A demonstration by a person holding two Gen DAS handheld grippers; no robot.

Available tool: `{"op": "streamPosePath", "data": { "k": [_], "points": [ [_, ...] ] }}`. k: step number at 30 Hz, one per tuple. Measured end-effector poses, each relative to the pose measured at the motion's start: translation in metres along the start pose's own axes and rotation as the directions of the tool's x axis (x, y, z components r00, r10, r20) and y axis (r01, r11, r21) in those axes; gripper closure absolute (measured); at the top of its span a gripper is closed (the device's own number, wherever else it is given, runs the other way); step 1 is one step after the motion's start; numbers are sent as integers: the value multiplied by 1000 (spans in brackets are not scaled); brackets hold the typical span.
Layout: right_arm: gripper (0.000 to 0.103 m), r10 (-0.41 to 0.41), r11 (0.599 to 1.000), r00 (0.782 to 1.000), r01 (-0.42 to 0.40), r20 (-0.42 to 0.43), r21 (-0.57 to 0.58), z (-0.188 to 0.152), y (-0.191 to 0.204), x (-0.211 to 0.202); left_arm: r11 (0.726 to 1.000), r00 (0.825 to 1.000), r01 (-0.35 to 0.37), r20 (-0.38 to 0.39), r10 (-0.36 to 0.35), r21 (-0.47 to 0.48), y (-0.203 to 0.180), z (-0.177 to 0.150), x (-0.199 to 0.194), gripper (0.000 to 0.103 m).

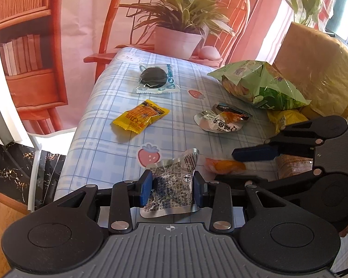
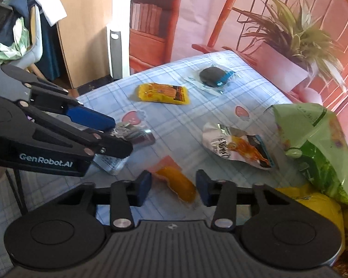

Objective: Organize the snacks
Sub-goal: 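Reach the right tool to the orange sausage and close on it, then lift both held snacks toward the cardboard box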

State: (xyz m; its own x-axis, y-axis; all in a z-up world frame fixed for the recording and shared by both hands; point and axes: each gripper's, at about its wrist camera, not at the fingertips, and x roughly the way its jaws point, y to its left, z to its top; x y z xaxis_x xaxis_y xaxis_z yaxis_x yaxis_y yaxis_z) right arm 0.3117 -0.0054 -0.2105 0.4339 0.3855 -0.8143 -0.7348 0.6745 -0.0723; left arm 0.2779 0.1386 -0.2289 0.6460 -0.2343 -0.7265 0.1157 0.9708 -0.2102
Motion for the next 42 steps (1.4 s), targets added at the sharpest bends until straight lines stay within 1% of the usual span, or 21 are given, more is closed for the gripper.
{"op": "streamPosePath", "data": {
  "k": [3,5,8,10,14,19,23,27,31,37,39,42],
  "points": [
    [78,-2,1000,1000,2,8,30,-3,-3,-1,1000,1000,0,2,0,-2,0,0,0,64],
    [82,0,998,1000,-1,17,69,-7,-8,-4,1000,1000,-2,2,2,-2,0,0,0,64],
    [82,22,984,998,-31,50,175,-15,-19,-14,1000,1000,2,0,-2,-20,1,2,-1,65],
    [83,25,973,996,-43,84,225,-20,-22,-24,1000,1000,6,-4,-6,-29,1,3,-1,65],
    [83,23,952,990,-64,141,298,-29,-27,-45,1000,1000,12,-2,-12,-22,-5,6,-6,65],
    [83,10,924,978,-89,209,373,-41,-37,-73,1000,1000,19,21,-19,-4,-17,14,-18,65],
    [83,-21,909,962,-95,272,405,-46,-46,-98,999,998,34,54,-36,28,-34,27,-32,65],
    [83,-75,892,934,-94,349,443,-50,-59,-128,996,993,55,100,-63,74,-60,48,-48,65],
    [83,-134,879,894,-92,428,467,-52,-75,-164,986,978,91,176,-116,142,-91,75,-67,65],
    [83,-246,872,824,-43,511,488,-56,-106,-220,960,942,148,263,-210,237,-149,119,-89,65],
    [83,-290,860,804,-20,520,511,-59,-121,-237,948,928,168,283,-244,269,-172,131,-92,65],
    [82,-364,830,776,19,515,558,-65,-151,-260,932,906,187,313,-286,312,-210,146,-93,65]
  ]
}}
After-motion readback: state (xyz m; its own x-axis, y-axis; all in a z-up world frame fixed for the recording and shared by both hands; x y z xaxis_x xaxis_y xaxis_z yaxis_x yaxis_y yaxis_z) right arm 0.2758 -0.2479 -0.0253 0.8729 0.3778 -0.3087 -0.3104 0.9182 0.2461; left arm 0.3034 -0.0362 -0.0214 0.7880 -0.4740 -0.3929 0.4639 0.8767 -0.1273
